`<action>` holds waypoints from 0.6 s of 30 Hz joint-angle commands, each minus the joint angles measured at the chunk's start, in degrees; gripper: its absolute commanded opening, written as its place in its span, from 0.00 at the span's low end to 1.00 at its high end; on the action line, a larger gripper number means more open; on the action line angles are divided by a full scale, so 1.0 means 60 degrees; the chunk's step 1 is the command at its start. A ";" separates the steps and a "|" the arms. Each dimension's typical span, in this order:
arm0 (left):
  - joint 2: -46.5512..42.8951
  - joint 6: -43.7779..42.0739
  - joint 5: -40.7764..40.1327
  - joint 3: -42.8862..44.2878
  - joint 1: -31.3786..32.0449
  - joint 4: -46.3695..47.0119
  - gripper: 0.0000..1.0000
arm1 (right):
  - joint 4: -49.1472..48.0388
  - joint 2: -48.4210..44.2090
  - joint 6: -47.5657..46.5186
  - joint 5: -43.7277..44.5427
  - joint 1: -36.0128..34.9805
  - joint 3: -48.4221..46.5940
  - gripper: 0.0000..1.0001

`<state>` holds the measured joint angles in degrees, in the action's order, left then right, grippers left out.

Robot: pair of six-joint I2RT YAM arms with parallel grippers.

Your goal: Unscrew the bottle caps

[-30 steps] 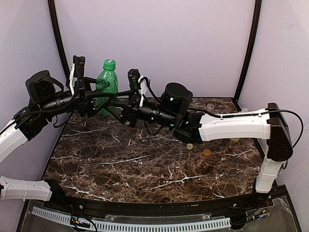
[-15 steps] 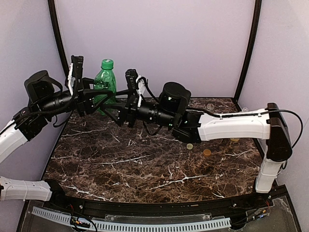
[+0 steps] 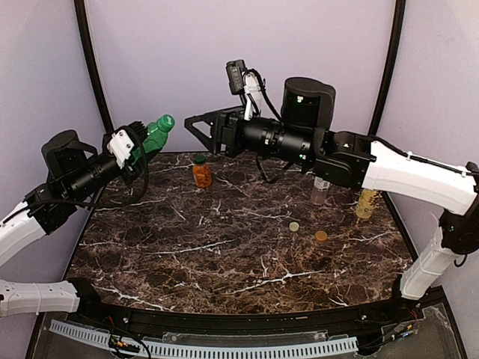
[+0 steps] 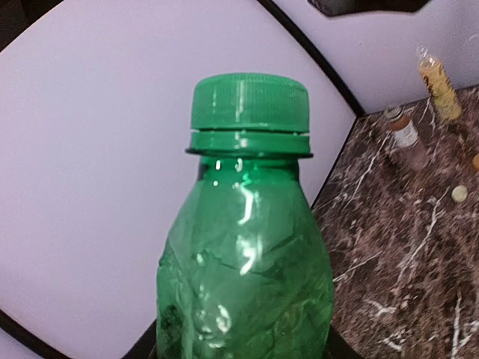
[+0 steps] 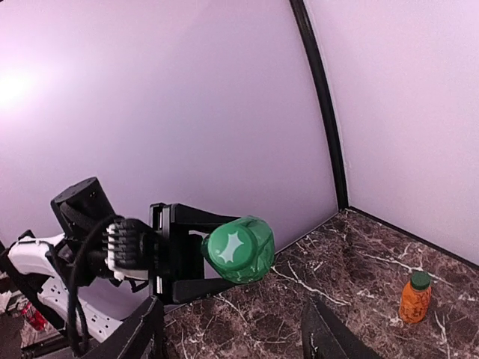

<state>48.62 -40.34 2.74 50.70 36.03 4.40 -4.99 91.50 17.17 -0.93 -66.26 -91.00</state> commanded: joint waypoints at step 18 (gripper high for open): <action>-0.0097 -0.5141 -0.2364 -0.1079 0.0420 0.2003 0.21 | 0.2397 0.2805 0.1642 0.0789 -0.0056 -0.4150 0.63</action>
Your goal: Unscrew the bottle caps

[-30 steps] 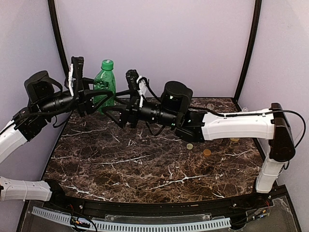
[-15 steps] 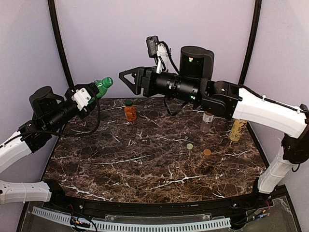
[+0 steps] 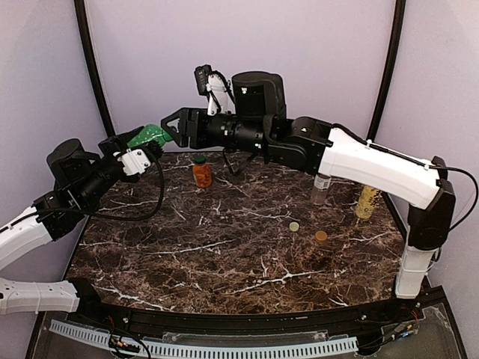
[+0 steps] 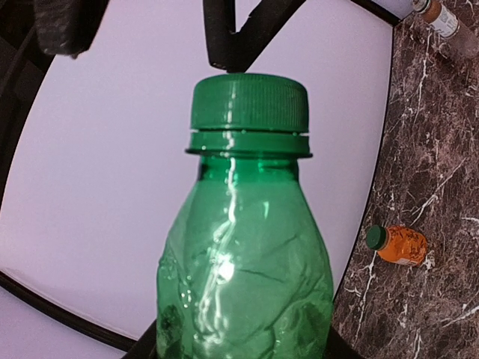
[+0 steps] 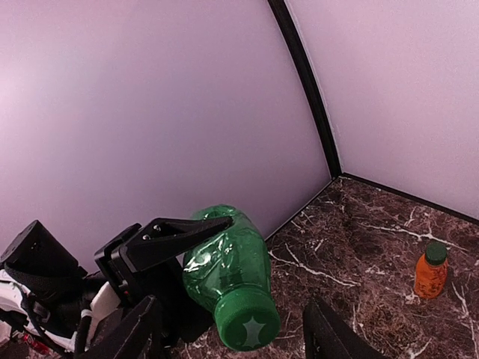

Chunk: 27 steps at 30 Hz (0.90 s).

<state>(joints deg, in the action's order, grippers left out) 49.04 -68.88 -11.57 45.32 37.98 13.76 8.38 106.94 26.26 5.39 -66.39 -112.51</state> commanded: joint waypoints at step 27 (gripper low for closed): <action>-0.0465 0.0084 0.1281 -0.0205 0.0155 -0.0491 0.22 | -0.0910 0.0150 -0.0254 -0.1908 0.0348 0.0555 0.00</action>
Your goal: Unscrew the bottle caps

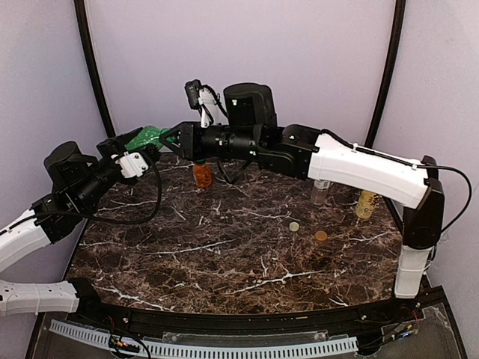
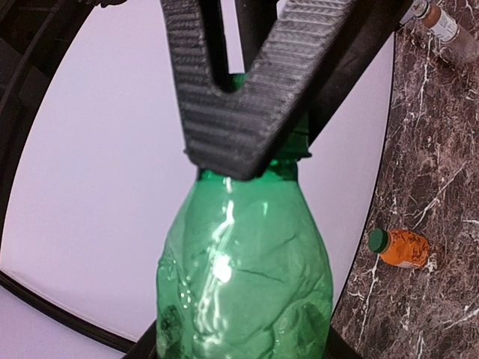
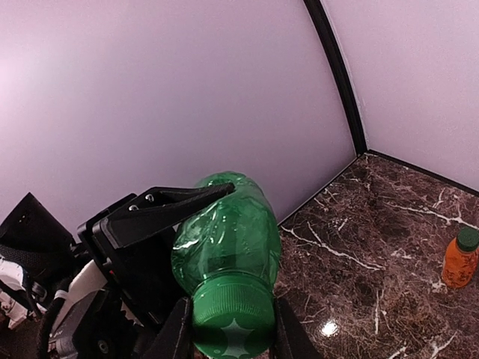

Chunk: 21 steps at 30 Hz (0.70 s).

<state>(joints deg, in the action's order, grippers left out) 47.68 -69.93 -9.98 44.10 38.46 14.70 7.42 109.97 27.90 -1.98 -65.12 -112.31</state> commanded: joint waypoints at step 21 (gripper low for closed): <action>0.0063 0.3513 0.2663 0.0919 0.0065 -0.4618 0.77 | -0.0395 -0.2318 -0.1691 -0.2391 0.0342 0.2727 0.00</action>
<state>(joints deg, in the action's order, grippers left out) 47.13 -51.64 4.54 48.21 38.76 -7.79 7.44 98.63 18.79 -13.23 -63.26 -96.14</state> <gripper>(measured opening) 0.783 0.266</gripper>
